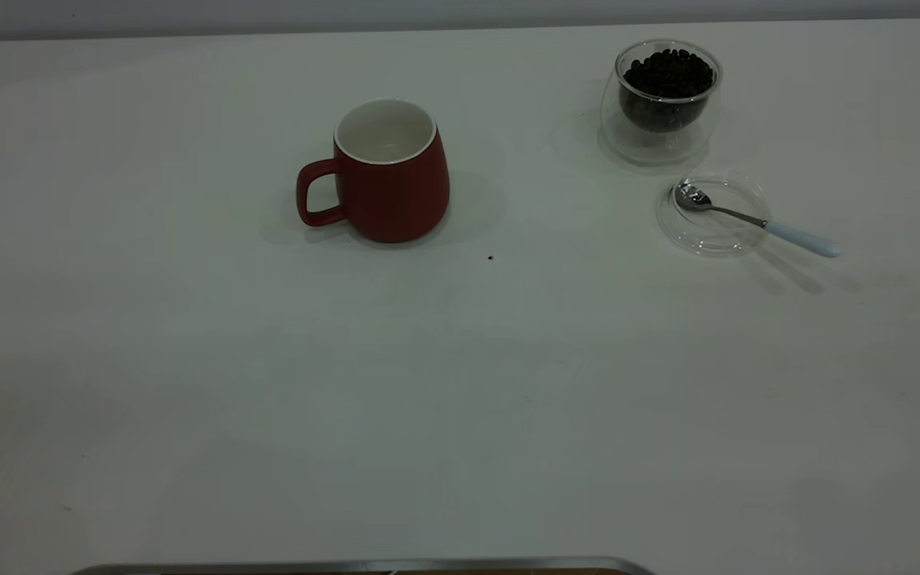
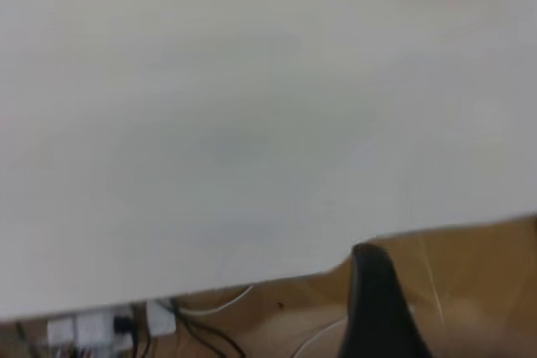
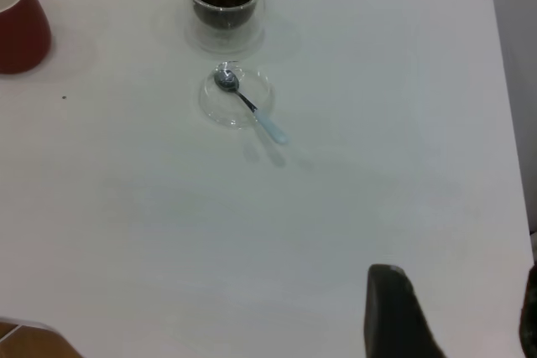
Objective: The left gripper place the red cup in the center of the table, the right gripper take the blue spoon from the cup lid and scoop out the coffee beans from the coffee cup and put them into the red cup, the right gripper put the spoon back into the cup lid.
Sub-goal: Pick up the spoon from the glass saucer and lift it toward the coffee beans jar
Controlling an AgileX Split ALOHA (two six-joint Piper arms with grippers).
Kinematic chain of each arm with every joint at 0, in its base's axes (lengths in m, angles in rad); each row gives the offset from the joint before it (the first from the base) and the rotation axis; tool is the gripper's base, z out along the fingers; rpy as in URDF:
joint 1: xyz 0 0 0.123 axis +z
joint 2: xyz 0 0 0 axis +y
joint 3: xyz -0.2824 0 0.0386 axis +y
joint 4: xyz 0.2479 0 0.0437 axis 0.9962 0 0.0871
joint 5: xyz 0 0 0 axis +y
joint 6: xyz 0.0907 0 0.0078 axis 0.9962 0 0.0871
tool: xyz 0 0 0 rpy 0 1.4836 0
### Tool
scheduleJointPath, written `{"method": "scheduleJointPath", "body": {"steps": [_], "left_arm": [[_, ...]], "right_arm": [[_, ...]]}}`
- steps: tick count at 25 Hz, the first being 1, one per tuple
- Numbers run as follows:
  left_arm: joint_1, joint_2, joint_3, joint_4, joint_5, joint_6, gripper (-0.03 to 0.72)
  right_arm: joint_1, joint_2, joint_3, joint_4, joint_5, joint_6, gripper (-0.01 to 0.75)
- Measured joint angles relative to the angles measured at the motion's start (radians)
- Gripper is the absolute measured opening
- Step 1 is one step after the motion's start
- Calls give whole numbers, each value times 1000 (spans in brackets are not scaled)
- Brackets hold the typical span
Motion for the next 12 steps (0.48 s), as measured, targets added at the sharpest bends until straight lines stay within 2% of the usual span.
{"method": "scheduleJointPath", "body": {"steps": [3, 5, 12], "left_arm": [[133, -45, 0, -1, 0, 0, 518], [171, -93, 0, -1, 1, 0, 518], [195, -124, 0, -2, 10, -1, 518]], "right_arm": [[0, 0, 0, 0, 0, 0, 398], [0, 0, 0, 0, 0, 1, 398], [0, 0, 0, 0, 0, 1, 398]]}}
